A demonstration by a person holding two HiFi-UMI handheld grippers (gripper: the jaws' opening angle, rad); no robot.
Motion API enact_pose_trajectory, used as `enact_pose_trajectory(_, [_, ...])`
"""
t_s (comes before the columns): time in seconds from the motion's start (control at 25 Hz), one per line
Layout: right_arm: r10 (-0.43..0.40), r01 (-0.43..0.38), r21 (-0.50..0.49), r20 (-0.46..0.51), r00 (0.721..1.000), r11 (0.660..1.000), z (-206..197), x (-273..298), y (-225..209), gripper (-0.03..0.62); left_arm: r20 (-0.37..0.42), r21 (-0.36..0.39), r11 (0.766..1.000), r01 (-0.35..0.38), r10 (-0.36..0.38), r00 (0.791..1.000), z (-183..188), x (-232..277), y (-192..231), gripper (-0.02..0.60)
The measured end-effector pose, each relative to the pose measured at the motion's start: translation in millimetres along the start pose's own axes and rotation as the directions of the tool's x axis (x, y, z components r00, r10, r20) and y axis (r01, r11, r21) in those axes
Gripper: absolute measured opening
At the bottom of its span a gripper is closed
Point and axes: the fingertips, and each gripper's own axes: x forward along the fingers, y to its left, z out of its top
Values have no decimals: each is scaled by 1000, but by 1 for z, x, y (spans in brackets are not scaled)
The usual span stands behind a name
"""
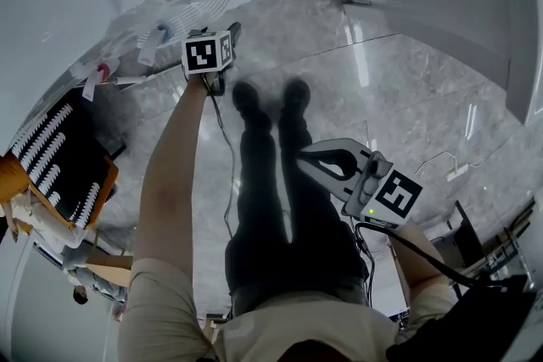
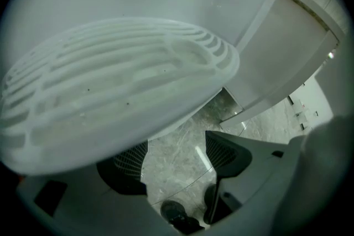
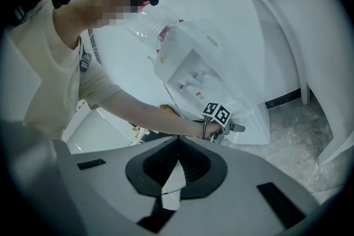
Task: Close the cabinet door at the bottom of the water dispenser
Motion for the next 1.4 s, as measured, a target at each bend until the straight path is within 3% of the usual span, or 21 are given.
enact_pose_trajectory(0.32, [-10,10,-8,-8,1000,1000,-4,0,0,11,30,-13,1000,-14,14,999,5,0,9,311])
enact_pose_trajectory(0.64, [-23,23,-5,-11,1000,1000,-7,2,1,11,5,43,999,-16,16,1000,-9,-19,14,311])
enact_pose_trajectory(0.84, [-2,2,13,-16,1000,1000,2,-1,17,11,12,-25,999,32,-31,999,-34,-84,-14,311])
enact_pose_trajectory(1.0, [60,-52,142,-56,997,989,-6,-3,26,11,24,-3,998,63,-63,998,-35,-144,-38,311])
enact_pose_trajectory(1.12, [99,-89,191,-39,994,978,12,-11,49,11,72,-20,995,100,-98,993,-22,-199,-54,311])
enact_pose_trajectory(1.24, [121,-114,218,-20,992,969,37,-23,58,11,128,-29,985,170,-165,978,-2,-249,-84,311])
enact_pose_trajectory(1.4, [108,-103,277,-2,994,955,57,-47,67,11,196,67,966,252,-260,946,25,-312,-141,311])
